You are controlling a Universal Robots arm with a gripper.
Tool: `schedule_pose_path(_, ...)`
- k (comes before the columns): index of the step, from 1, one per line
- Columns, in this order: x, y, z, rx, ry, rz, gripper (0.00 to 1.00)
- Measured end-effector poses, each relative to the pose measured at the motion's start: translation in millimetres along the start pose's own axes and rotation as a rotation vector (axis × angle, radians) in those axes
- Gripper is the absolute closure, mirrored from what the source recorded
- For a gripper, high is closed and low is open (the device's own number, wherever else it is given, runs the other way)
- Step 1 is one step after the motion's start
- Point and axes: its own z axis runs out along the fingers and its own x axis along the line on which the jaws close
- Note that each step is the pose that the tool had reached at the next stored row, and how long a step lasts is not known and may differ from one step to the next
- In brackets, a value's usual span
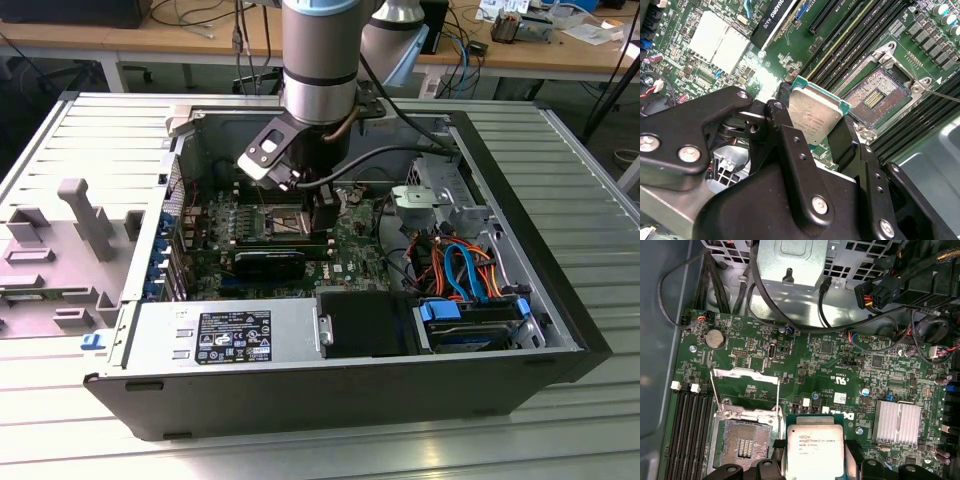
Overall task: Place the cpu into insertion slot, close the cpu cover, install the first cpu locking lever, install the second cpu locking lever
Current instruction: 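Place the cpu into insertion slot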
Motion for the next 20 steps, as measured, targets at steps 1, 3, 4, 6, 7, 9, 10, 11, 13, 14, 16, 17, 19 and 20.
schedule_pose_path(1,0.0,0.0,0.1,0.0001,-0.0001,0.002,0.45)
schedule_pose_path(3,0.0,0.0,0.2,0.0002,-0.0001,0.005,0.45)
schedule_pose_path(4,0.0,0.0,0.3,0.0003,-0.0002,0.007,0.45)
schedule_pose_path(6,0.0,0.0,0.4,0.0005,-0.0003,0.012,0.45)
schedule_pose_path(7,0.0,0.0,0.5,0.0006,-0.0004,0.015,0.45)
schedule_pose_path(9,0.0,0.0,0.7,0.0011,-0.0008,0.025,0.45)
schedule_pose_path(10,0.0,0.0,0.9,0.0013,-0.0009,0.029,0.45)
schedule_pose_path(11,0.0,0.0,1.0,0.0014,-0.0010,0.033,0.45)
schedule_pose_path(13,0.0,0.0,1.1,0.0020,-0.0013,0.047,0.45)
schedule_pose_path(14,0.1,0.0,1.2,0.0022,-0.0014,0.051,0.45)
schedule_pose_path(16,0.1,0.0,1.4,0.0028,-0.0016,0.065,0.45)
schedule_pose_path(17,0.1,0.0,1.5,0.0032,-0.0018,0.075,0.45)
schedule_pose_path(19,0.1,0.0,1.6,0.0037,-0.0021,0.086,0.45)
schedule_pose_path(20,0.1,0.0,1.7,0.0040,-0.0022,0.094,0.45)
